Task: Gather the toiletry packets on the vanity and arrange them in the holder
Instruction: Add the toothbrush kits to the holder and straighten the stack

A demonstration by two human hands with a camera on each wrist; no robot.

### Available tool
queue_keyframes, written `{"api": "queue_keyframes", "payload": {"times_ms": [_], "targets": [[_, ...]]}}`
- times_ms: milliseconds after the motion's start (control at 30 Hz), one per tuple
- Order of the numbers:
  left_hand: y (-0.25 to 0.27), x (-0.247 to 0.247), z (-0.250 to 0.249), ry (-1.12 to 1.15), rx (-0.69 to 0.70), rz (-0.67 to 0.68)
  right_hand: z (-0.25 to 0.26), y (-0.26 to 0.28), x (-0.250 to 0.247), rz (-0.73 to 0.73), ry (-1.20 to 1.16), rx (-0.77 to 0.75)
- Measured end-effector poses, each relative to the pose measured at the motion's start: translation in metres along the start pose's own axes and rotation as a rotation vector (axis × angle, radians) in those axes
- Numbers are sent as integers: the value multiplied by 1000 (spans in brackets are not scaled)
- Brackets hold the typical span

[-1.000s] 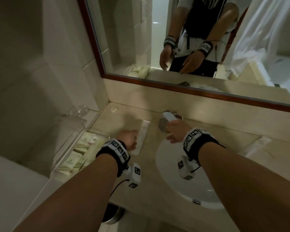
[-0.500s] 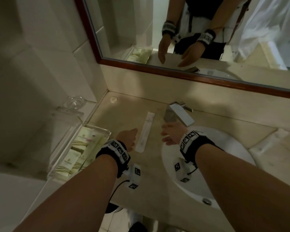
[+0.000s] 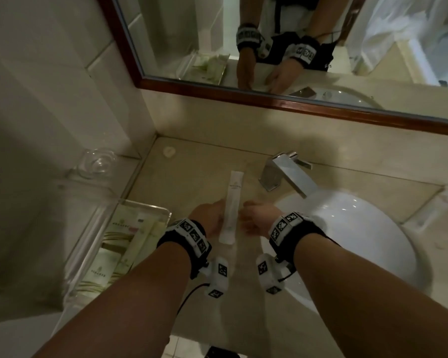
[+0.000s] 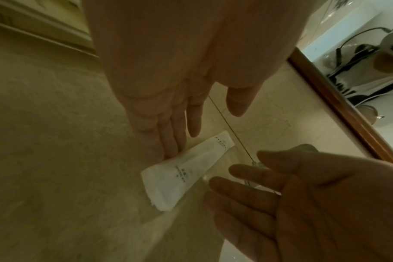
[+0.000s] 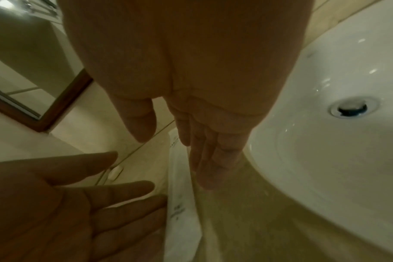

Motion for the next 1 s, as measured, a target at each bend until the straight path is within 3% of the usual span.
{"api": "queue_keyframes", "payload": {"times_ms": [33, 200, 467, 600, 733, 1000], "targets": [[4, 2, -5, -76, 44, 27, -4, -2, 4, 8, -10, 20], [11, 6, -8, 109, -35, 85, -14, -4, 15, 25, -66, 88], [9, 17, 1, 92, -129, 147, -24, -6, 5, -46, 98, 92], [9, 17, 2, 31, -76, 120, -25, -3, -2, -34, 164, 61], [19, 14, -9, -46, 9, 109, -18, 8, -4, 4, 37, 39], [60, -4, -92, -129, 337, 56, 63, 65, -27, 40, -32, -237]]}}
Point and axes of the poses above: each hand's wrist, its own y-axis away from the middle knuckle, its own x-axis out of the palm, z = x × y, the point moved 4 cm from there along -y, towards the middle knuckle, and after that the axes turned 13 degrees about -y, right-handed, at the moved point
